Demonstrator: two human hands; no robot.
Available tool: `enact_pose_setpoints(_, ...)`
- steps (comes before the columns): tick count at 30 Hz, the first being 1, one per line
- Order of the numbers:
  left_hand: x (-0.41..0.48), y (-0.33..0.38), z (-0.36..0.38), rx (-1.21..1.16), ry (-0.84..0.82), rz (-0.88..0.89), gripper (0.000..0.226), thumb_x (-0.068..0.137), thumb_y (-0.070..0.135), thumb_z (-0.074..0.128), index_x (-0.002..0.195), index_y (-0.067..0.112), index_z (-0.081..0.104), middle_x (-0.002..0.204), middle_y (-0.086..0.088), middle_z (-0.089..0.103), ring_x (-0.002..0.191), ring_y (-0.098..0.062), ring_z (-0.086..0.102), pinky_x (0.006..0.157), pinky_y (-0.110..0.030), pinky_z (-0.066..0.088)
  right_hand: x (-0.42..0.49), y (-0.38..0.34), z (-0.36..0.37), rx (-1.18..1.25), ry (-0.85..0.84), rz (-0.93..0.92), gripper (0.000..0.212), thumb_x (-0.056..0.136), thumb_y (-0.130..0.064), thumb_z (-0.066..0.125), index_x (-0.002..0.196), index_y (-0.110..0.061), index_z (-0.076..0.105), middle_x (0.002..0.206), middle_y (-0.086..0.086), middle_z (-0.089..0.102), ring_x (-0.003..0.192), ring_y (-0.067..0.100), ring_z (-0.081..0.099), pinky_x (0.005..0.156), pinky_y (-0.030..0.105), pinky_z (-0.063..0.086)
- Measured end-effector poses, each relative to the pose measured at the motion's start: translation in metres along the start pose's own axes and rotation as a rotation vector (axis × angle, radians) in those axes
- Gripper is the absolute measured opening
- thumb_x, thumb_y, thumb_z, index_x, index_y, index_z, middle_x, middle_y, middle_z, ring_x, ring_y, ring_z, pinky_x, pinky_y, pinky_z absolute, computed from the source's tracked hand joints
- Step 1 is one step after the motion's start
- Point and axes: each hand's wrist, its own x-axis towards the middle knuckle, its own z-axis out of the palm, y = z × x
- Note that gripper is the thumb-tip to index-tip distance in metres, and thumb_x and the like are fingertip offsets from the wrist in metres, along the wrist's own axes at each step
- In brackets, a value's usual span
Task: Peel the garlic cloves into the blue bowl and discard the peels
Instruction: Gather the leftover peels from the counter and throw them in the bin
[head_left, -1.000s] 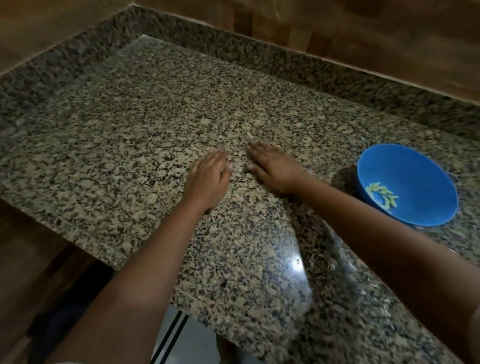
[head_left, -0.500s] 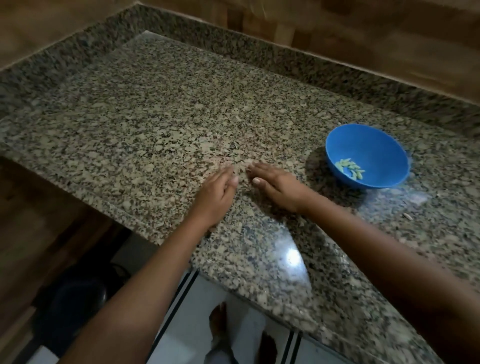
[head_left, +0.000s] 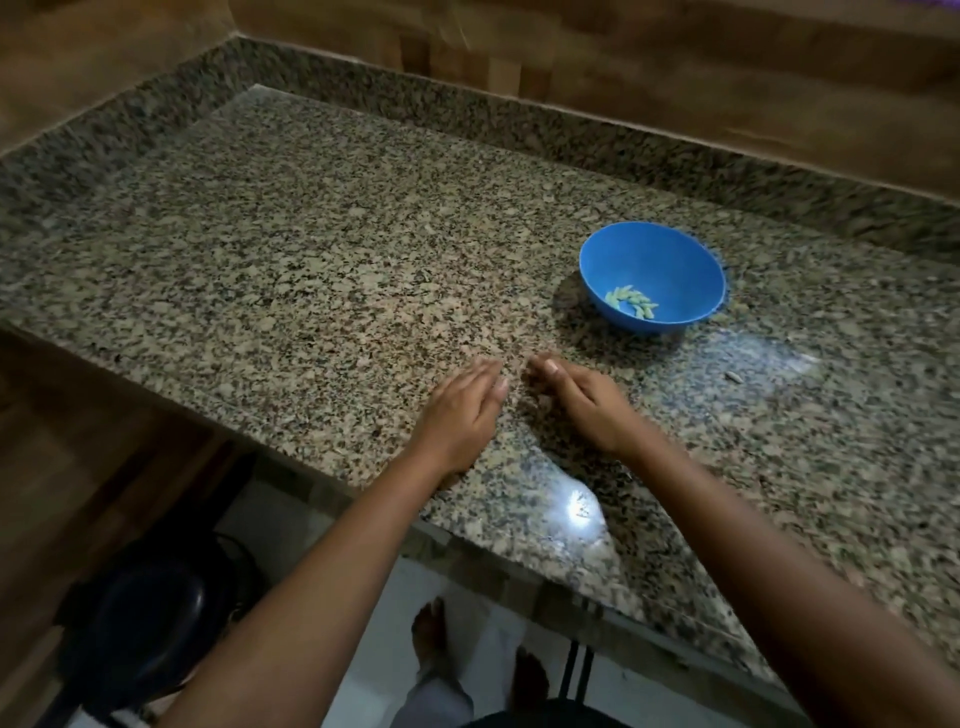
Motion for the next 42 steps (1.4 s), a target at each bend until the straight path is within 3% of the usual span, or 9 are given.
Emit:
enact_pose_setpoints(4, 0.007, 0.004, 0.000, 0.098, -0.003, -0.050, 0.057, 0.100, 0.046, 0.015, 0.150, 0.019, 0.013, 0.156, 0.003, 0.012, 0.145, -0.013, 0.006, 0.113, -0.032, -0.001, -0.029, 0.010, -0.010, 0.031, 0.204, 0.028, 0.050, 0.097, -0.040, 0.033, 0.138, -0.016, 0.045, 0.147, 0.000, 0.039, 0.135, 0.002, 0.021, 0.110, 0.020, 0.016)
enact_pose_setpoints(9, 0.012, 0.032, 0.021, 0.245, -0.082, 0.033, 0.059, 0.099, 0.048, 0.009, 0.150, 0.016, 0.007, 0.157, 0.000, 0.006, 0.145, -0.013, 0.003, 0.112, -0.028, -0.006, -0.058, 0.025, -0.017, -0.047, 0.301, 0.144, 0.068, 0.088, -0.055, 0.027, 0.144, -0.016, 0.036, 0.151, 0.004, 0.032, 0.142, 0.013, 0.020, 0.113, 0.025, 0.014)
enact_pose_setpoints(13, 0.010, 0.044, 0.034, 0.088, -0.111, 0.093, 0.056, 0.100, 0.048, 0.014, 0.149, 0.023, 0.013, 0.157, 0.005, 0.012, 0.144, -0.012, 0.012, 0.118, -0.039, 0.007, -0.080, 0.027, -0.017, -0.379, 0.185, 0.239, 0.088, 0.086, -0.068, 0.027, 0.151, -0.015, 0.002, 0.157, 0.003, -0.001, 0.145, 0.016, 0.001, 0.116, 0.031, 0.003)
enact_pose_setpoints(17, 0.013, 0.032, 0.018, -0.217, 0.016, 0.010, 0.056, 0.099, 0.052, 0.017, 0.149, 0.027, 0.018, 0.155, 0.006, 0.019, 0.142, -0.015, 0.020, 0.115, -0.047, 0.023, -0.084, 0.021, 0.005, -0.657, 0.010, 0.377, 0.109, 0.075, -0.084, 0.015, 0.142, -0.008, -0.026, 0.147, 0.009, -0.033, 0.140, 0.023, -0.025, 0.113, 0.038, -0.014)
enact_pose_setpoints(23, 0.007, 0.030, 0.006, -0.416, 0.119, -0.096, 0.049, 0.101, 0.040, 0.024, 0.147, 0.023, 0.027, 0.149, -0.003, 0.035, 0.134, -0.019, 0.037, 0.098, -0.025, 0.033, -0.014, -0.006, 0.039, -0.575, 0.032, 0.222, 0.102, 0.083, -0.077, 0.018, 0.146, -0.005, -0.019, 0.154, 0.012, -0.020, 0.144, 0.025, -0.012, 0.116, 0.037, -0.007)
enact_pose_setpoints(27, 0.007, 0.030, 0.003, -0.443, 0.120, -0.081, 0.048, 0.102, 0.034, 0.024, 0.147, 0.018, 0.027, 0.151, -0.004, 0.033, 0.134, -0.014, 0.035, 0.099, -0.019, 0.028, -0.028, -0.006, 0.023, -0.459, 0.154, 0.188, 0.106, 0.081, -0.076, 0.032, 0.147, -0.008, -0.016, 0.156, 0.009, -0.012, 0.145, 0.021, -0.006, 0.117, 0.034, 0.000)
enact_pose_setpoints(33, 0.010, 0.021, 0.007, -0.408, 0.147, -0.031, 0.047, 0.103, 0.033, 0.025, 0.146, 0.015, 0.029, 0.150, 0.000, 0.033, 0.126, 0.003, 0.030, 0.097, -0.010, 0.026, -0.074, 0.012, 0.013, -0.592, 0.109, 0.381, 0.108, 0.078, -0.082, 0.017, 0.145, -0.006, -0.020, 0.152, 0.011, -0.024, 0.143, 0.023, -0.014, 0.115, 0.034, -0.009)
enact_pose_setpoints(38, 0.012, 0.016, 0.013, -0.405, 0.184, -0.035, 0.050, 0.100, 0.040, 0.024, 0.145, 0.018, 0.033, 0.148, 0.001, 0.037, 0.124, 0.001, 0.033, 0.094, -0.012, 0.030, -0.022, -0.005, 0.039, -0.590, 0.028, 0.252, 0.105, 0.079, -0.080, 0.016, 0.147, -0.005, -0.016, 0.155, 0.014, -0.015, 0.144, 0.026, -0.009, 0.118, 0.040, 0.000)
enact_pose_setpoints(42, 0.012, 0.015, 0.015, -0.442, 0.190, -0.035, 0.049, 0.101, 0.040, 0.025, 0.144, 0.018, 0.033, 0.148, 0.000, 0.037, 0.125, 0.002, 0.032, 0.092, -0.007, 0.028, -0.031, -0.004, 0.030, -0.509, 0.085, 0.223, 0.104, 0.083, -0.075, 0.026, 0.146, -0.006, -0.018, 0.155, 0.011, -0.016, 0.144, 0.022, -0.009, 0.116, 0.034, -0.005)
